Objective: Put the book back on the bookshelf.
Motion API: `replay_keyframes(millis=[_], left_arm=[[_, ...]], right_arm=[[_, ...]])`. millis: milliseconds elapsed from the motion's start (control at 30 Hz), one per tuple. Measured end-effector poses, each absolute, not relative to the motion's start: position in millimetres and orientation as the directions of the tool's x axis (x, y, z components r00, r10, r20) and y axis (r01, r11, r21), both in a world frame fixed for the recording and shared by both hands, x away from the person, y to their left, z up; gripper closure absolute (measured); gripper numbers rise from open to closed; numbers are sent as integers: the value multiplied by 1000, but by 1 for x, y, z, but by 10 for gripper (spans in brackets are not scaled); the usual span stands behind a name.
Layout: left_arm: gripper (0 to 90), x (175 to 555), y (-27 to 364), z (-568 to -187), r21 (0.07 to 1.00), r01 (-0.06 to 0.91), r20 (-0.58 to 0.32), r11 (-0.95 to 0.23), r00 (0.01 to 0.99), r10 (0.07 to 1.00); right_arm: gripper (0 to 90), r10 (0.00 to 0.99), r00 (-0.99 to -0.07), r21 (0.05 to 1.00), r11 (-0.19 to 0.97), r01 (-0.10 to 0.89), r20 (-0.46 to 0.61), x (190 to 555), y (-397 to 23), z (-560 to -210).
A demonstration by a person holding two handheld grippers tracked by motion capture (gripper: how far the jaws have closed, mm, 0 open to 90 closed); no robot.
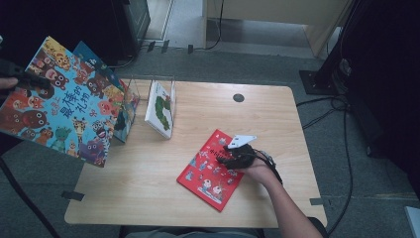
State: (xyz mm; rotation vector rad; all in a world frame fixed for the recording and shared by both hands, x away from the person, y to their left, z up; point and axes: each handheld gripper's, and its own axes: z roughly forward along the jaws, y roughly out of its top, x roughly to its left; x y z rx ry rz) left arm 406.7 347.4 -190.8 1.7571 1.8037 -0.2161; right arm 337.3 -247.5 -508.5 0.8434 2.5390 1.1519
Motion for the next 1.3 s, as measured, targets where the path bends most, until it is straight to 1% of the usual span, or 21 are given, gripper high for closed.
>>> replay_keyframes(millis=[233,433,767,900,1100,1300], left_arm=[[808,430,341,-190,279,955,-493,100,53,868],[809,447,335,-191,278,956,-481,97,51,875],[810,478,324,-193,277,956,-436,99,33,899],[809,486,316,-195,287,954,-410,88,39,911],[808,496,304,-203,283,957,-406,69,55,912],[806,503,292,-213,277,960,-378,45,66,923]], right_arm=[[429,597,-802,734,533,421,26,332,-244,-507],[428,601,-799,741,525,418,25,326,-240,-508],[429,607,-794,750,513,417,26,318,-242,-509],[428,608,-794,755,508,416,29,316,-244,-510],[429,614,-789,758,503,415,25,314,-244,-510],[429,615,-788,761,500,414,26,312,-246,-511]])
